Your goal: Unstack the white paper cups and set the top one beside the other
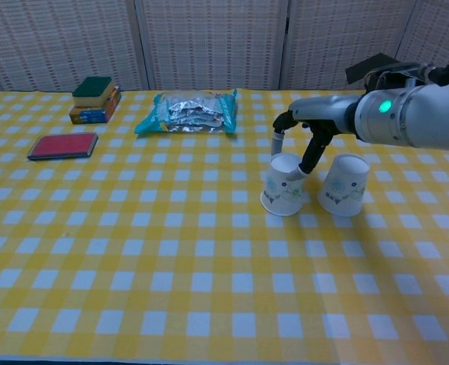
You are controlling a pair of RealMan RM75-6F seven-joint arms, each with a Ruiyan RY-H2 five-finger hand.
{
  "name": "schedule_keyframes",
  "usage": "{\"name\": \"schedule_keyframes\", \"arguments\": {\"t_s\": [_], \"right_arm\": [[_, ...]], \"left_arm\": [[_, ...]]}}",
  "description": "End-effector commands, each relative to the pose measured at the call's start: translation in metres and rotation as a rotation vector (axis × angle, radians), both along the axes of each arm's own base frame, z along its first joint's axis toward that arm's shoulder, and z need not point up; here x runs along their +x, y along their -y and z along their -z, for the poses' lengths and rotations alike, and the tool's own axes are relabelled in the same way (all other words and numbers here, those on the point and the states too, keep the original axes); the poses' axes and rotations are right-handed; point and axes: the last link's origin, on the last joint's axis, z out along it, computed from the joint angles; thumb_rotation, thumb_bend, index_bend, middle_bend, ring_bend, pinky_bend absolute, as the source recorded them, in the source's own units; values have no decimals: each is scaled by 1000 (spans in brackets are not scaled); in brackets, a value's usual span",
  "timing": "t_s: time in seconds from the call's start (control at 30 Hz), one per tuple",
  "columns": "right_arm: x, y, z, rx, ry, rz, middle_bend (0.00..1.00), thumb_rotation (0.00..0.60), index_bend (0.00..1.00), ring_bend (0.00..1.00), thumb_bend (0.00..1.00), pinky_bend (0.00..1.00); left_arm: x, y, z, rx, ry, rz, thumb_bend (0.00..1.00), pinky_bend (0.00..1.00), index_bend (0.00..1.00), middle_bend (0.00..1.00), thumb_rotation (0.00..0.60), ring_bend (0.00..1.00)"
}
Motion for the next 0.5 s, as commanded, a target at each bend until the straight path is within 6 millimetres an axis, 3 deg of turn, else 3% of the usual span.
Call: {"name": "schedule_keyframes", "arguments": {"t_s": [0.03, 0.2, 0.5], "right_arm": [[0, -1, -1, 8, 3, 3, 1, 600, 297, 0, 245, 0], [2, -1, -7, 1, 16, 1, 0, 600, 63, 0, 212, 0], [7, -9, -29, -20, 61, -19, 0, 600, 24, 0, 201, 0]], "left_arm": [[0, 0, 0, -1, 1, 2, 262, 229, 30, 0, 488, 0], [0, 0, 1, -5, -3, 2, 261, 229, 30, 0, 493, 0], [1, -1, 5, -11, -14, 3, 261, 228, 30, 0, 492, 0]]}}
